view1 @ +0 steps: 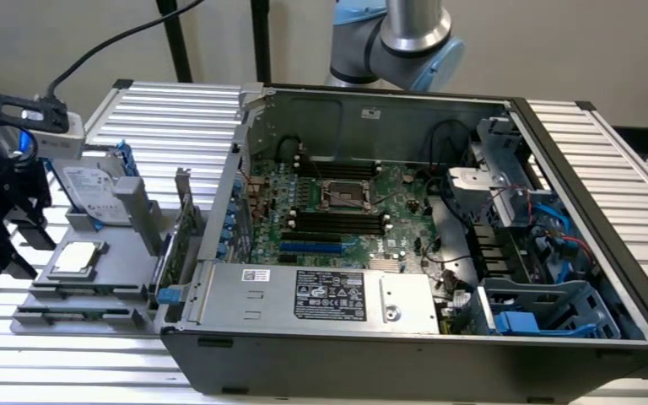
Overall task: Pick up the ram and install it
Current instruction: 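Pick up the ram and move it above insertion slot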
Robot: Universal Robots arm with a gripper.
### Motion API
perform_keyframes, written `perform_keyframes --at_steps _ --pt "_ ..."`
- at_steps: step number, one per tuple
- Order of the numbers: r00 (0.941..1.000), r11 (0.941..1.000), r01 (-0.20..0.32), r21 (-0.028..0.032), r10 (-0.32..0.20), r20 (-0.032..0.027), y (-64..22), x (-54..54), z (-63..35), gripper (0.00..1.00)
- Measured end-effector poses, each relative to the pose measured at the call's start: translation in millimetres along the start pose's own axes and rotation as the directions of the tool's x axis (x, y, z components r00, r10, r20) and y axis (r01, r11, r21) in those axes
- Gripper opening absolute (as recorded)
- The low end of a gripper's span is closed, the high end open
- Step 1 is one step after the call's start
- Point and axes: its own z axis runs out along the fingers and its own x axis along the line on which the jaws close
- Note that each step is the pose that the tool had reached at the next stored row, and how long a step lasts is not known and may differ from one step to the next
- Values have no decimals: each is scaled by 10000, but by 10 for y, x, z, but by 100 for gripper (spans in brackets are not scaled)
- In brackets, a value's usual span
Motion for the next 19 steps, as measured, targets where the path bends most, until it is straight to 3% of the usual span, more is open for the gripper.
perform_keyframes --at_steps 19 --pt "9988 9988 489 -2 -489 -2 -3 41 347 42"
